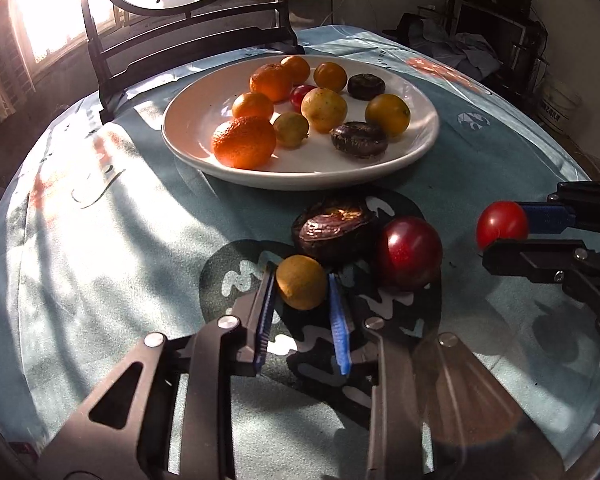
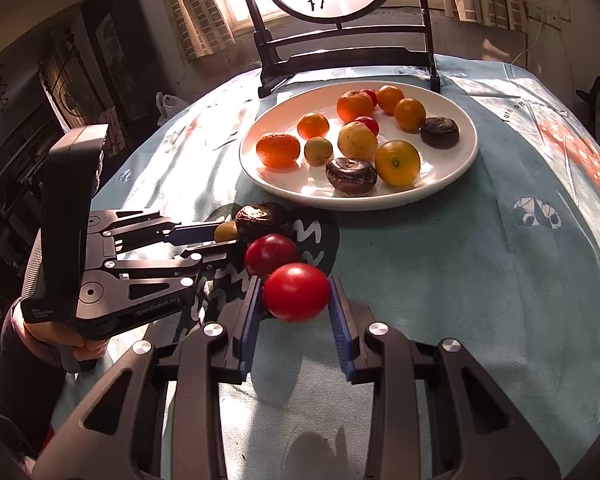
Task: Organize fruits
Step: 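Grasp the red tomato with the right tool while the left tool grasps a yellow fruit, then lower both held fruits onto the white plate and open both tools, then grasp the large dark red plum with the right tool while the left tool grasps a dark brown fruit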
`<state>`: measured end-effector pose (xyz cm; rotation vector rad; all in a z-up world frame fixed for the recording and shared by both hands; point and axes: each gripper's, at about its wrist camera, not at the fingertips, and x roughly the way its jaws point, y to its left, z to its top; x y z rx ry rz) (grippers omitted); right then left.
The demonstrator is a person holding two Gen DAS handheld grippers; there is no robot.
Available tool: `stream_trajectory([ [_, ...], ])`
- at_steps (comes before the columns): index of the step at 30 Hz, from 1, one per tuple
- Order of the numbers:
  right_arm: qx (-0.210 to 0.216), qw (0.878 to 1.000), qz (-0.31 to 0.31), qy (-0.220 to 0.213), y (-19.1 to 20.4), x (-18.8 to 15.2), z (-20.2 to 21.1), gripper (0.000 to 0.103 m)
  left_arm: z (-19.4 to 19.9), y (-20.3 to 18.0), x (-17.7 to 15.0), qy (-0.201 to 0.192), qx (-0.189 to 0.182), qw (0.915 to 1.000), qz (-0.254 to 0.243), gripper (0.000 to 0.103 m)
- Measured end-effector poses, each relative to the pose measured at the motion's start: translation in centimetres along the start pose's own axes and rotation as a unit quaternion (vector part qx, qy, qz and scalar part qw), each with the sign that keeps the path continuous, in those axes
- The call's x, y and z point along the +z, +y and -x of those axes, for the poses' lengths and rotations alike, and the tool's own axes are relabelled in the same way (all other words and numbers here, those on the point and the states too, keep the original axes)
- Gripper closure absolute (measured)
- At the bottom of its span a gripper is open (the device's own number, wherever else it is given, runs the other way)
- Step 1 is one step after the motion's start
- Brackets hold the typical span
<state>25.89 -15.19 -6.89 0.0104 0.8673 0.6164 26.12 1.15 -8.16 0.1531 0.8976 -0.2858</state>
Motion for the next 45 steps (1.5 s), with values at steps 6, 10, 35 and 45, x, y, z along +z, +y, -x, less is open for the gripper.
stream_trajectory([
  [6, 0.027, 0.999, 0.011, -0.02, 0.6, 0.2, 0.4, 0.07, 3.0, 0.0, 0.6, -0.046, -0.024, 0.9985, 0.02, 0.077],
  [10, 0.019, 0.996, -0.013, -0.086, -0.3, 1.7, 1.3, 0.07, 3.5, -0.2, 2.5, -0.076, -0.026, 0.9959, 0.041, 0.077],
  [35, 0.018, 0.997, 0.043, -0.059, 1.3, 2.9, -0.5, 0.039, 4.0, 7.2, 3.1, -0.084, 0.105, 0.9654, 0.223, 0.002],
  [45, -0.051, 0.994, 0.099, 0.005, 3.3, 1.2, -4.6, 0.039, 4.2, 7.9, 1.5, -0.076, 0.102, 0.9602, 0.249, 0.002],
])
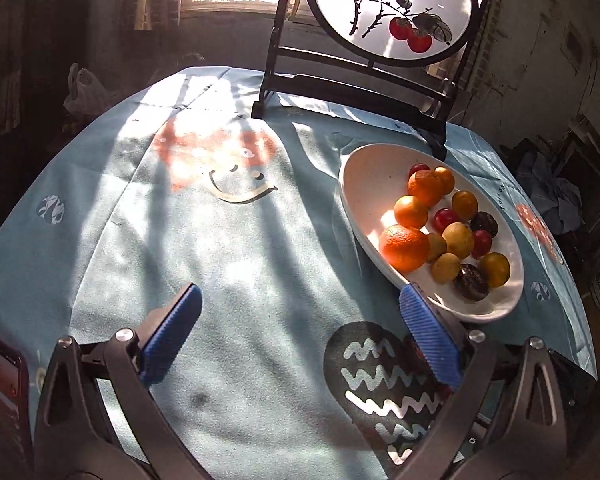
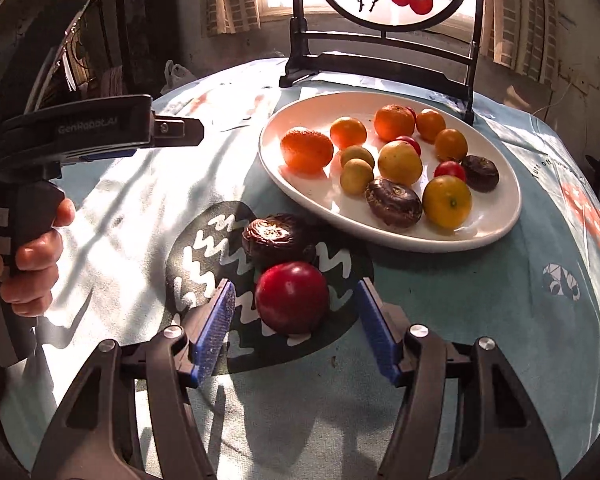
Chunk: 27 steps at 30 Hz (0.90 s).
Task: Organize fruits
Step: 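Grasp the large dark red plum with the right tool while the left tool grasps a dark brown fruit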
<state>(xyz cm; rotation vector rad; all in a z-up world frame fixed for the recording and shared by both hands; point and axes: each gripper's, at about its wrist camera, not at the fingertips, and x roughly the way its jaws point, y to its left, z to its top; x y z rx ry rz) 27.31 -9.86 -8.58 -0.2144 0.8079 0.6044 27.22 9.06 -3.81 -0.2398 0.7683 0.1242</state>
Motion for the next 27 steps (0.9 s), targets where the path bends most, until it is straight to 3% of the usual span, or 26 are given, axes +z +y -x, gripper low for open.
stream_trajectory([
  [10, -0.007, 1.0, -0.003, 0.013, 0.0, 0.0, -0.7, 0.045, 0.3, -2.8, -1.0, -0.014, 0.037, 0.9955, -0.086, 0.002],
  [22, -0.006, 1.0, -0.013, 0.023, -0.4, 0.0, -1.0, 0.051, 0.2, -2.7, -1.0, -0.01, 0.038, 0.9958, -0.083, 0.002],
  [27, 0.004, 1.0, -0.014, 0.024, -0.3, -0.1, -1.1, 0.059, 0.1, -2.6, -1.0, -0.007, 0.038, 0.996, -0.08, 0.002],
])
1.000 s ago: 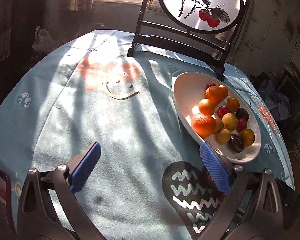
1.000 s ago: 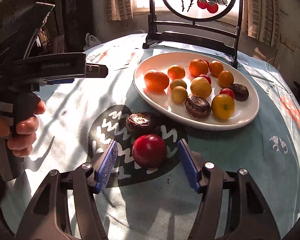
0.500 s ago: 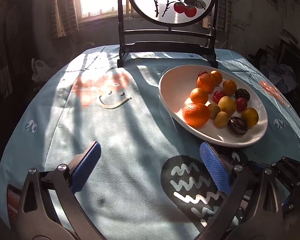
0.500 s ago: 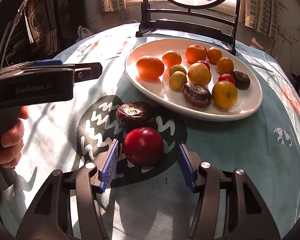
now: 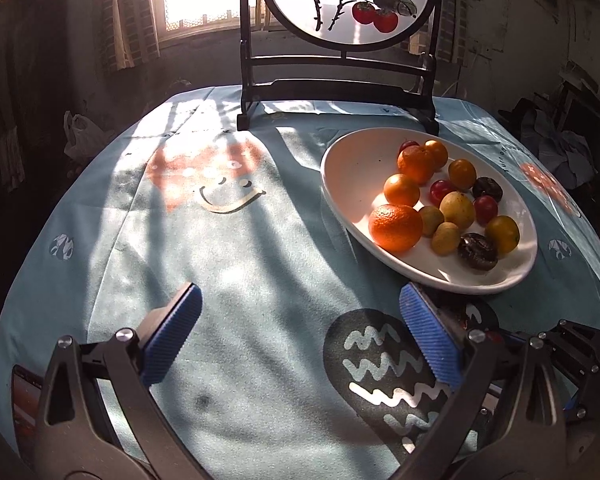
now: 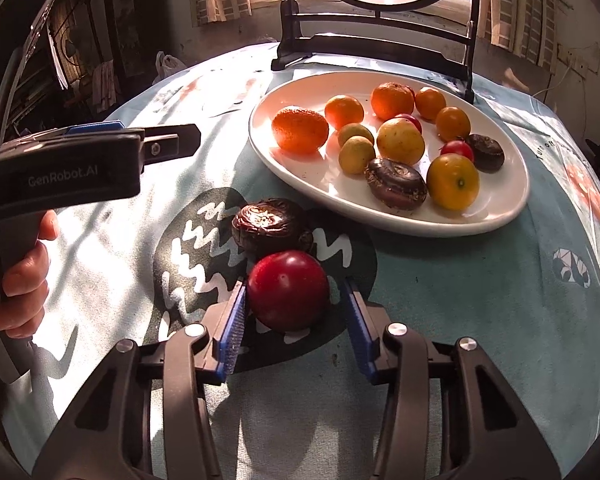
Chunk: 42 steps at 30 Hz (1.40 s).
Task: Organize fruits
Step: 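Grasp the large dark red plum with the right tool while the left tool grasps a dark brown fruit, then carry both fruits over the white plate and open both tools to release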
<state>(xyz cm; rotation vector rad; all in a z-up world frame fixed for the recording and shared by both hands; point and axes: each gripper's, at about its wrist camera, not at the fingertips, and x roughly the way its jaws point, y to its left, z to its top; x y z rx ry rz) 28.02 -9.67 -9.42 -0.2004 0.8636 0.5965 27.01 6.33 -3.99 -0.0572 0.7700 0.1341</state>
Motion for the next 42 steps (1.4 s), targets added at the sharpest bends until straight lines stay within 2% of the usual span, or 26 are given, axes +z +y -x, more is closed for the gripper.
stream_trajectory([
  [2, 0.007, 1.0, 0.0, 0.002, 0.1, -0.1, 0.0, 0.064, -0.1, -0.1, 0.0, 0.002, 0.001, 1.0, -0.002, 0.002],
  [5, 0.008, 1.0, -0.001, 0.004, 0.1, -0.2, 0.2, 0.064, -0.2, -0.2, -0.1, 0.003, 0.001, 1.0, -0.005, 0.002],
  [7, 0.028, 0.999, -0.016, 0.002, -0.5, -0.1, 0.9, 0.064, -0.2, -0.2, -0.1, 0.004, -0.001, 1.0, -0.006, 0.002],
  [10, 0.056, 0.996, -0.058, -0.042, -2.2, 0.4, 3.6, 0.064, -0.2, -0.2, -0.1, 0.005, -0.01, 0.9999, -0.004, 0.002],
  [13, 0.049, 0.99, -0.094, -0.088, -4.1, 0.7, 5.9, 0.064, -0.2, -0.9, -0.3, 0.011, -0.04, 0.999, -0.017, 0.002],
  [16, 0.049, 0.985, -0.132, -0.098, -5.9, 0.7, 6.6, 0.064, -0.3, -2.7, -0.8, 0.021, -0.076, 0.9955, -0.052, 0.003],
  [19, 0.047, 0.984, -0.147, -0.092, -6.4, 0.6, 6.3, 0.064, -0.3, -4.7, -1.6, 0.024, -0.095, 0.9904, -0.097, 0.01],
  [22, 0.048, 0.984, -0.147, -0.086, -6.3, 0.6, 6.0, 0.064, -0.5, -6.3, -2.3, 0.036, -0.123, 0.9836, -0.127, 0.021],
  [24, 0.047, 0.985, -0.145, -0.082, -6.2, 0.5, 5.8, 0.064, -0.7, -7.2, -2.7, 0.037, -0.128, 0.9799, -0.148, 0.03],
  [26, 0.046, 0.985, -0.146, -0.08, -6.2, 0.5, 5.6, 0.064, -0.9, -7.7, -2.9, 0.037, -0.137, 0.9769, -0.16, 0.03],
  [34, 0.046, 0.984, -0.157, -0.069, -6.6, 0.4, 5.1, 0.064, -2.7, -8.5, -3.6, 0.062, -0.139, 0.973, -0.174, 0.042],
  [38, 0.046, 0.984, -0.159, -0.072, -6.7, 0.4, 5.3, 0.064, -2.7, -8.6, -3.7, 0.059, -0.137, 0.9734, -0.174, 0.046],
  [41, 0.047, 0.984, -0.158, -0.075, -6.7, 0.4, 5.4, 0.064, -2.7, -8.5, -3.7, 0.059, -0.141, 0.9732, -0.171, 0.054],
  [42, 0.047, 0.984, -0.157, -0.075, -6.7, 0.3, 5.4, 0.064, -2.6, -8.5, -3.7, 0.06, -0.142, 0.9735, -0.169, 0.054],
])
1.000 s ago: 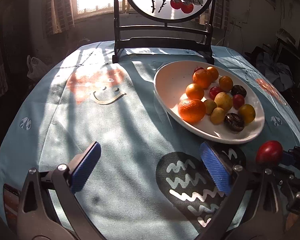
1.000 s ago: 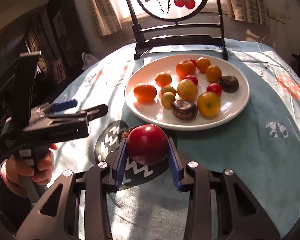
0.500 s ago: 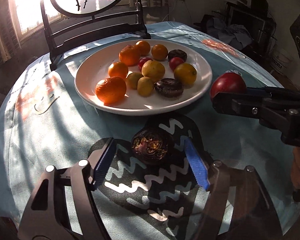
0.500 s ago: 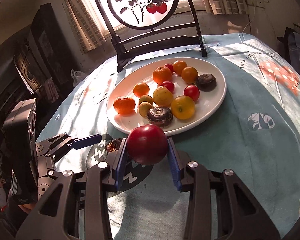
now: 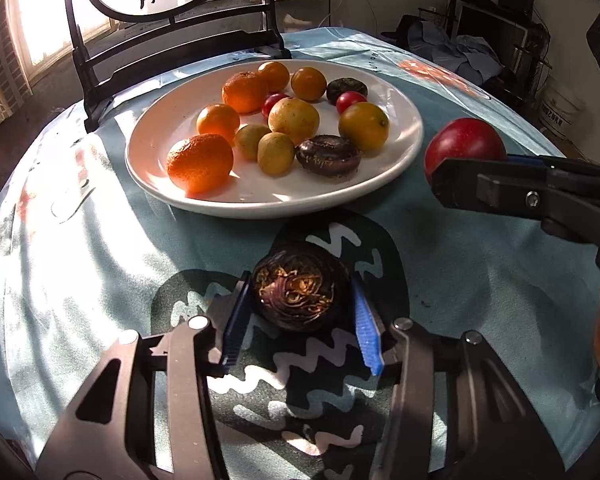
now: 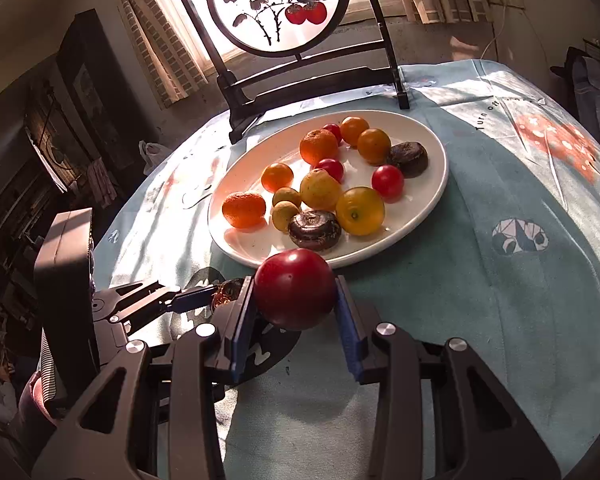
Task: Organize fruits
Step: 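Carry both fruits over the white plate and open both tools to release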
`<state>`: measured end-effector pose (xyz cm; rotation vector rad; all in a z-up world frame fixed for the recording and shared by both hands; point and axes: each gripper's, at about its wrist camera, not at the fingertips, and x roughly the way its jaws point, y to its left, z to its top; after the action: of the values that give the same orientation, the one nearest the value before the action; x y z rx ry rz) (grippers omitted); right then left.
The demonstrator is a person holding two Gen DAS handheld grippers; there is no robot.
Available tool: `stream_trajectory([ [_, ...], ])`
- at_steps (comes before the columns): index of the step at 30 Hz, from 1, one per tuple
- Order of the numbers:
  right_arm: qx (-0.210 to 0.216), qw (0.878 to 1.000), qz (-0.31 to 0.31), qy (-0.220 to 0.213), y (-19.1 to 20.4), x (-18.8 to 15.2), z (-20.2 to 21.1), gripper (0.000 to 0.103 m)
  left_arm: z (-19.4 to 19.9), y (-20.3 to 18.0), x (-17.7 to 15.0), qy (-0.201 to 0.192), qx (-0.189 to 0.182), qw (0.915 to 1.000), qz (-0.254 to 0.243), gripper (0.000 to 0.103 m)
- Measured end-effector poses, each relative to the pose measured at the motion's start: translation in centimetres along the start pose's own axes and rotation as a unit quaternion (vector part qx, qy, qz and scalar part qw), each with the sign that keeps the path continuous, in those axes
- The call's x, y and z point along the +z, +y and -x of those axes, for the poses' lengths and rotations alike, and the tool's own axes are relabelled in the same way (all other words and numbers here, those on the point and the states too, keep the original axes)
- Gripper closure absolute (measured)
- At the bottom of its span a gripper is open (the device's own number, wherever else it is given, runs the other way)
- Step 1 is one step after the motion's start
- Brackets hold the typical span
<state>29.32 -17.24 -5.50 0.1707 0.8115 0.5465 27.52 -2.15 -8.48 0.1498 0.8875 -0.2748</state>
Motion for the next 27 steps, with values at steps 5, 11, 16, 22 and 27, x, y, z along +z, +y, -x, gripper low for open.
stream_trajectory([
  [5, 0.001, 1.0, 0.001, 0.004, 0.0, -0.1, -0.1, 0.064, 0.5, -0.4, -0.3, 0.003, -0.004, 1.0, 0.001, 0.055],
  [11, 0.017, 1.0, 0.024, 0.0, 1.1, -0.5, 0.4, 0.064, 3.3, -1.2, -1.2, -0.023, -0.02, 0.9995, 0.001, 0.055],
  [16, 0.031, 0.999, 0.034, -0.025, 1.9, -0.5, 1.2, 0.064, 6.4, -0.1, -0.4, -0.074, -0.027, 0.9963, 0.034, 0.055],
  [22, 0.014, 0.998, 0.017, -0.063, 1.0, 2.1, 1.1, 0.064, 6.8, 2.5, 3.5, -0.103, -0.001, 0.9922, 0.07, 0.055],
  [27, -0.011, 0.997, -0.002, -0.082, -0.5, 5.0, -0.6, 0.064, 4.5, 4.3, 7.3, -0.103, 0.022, 0.9897, 0.097, 0.055],
])
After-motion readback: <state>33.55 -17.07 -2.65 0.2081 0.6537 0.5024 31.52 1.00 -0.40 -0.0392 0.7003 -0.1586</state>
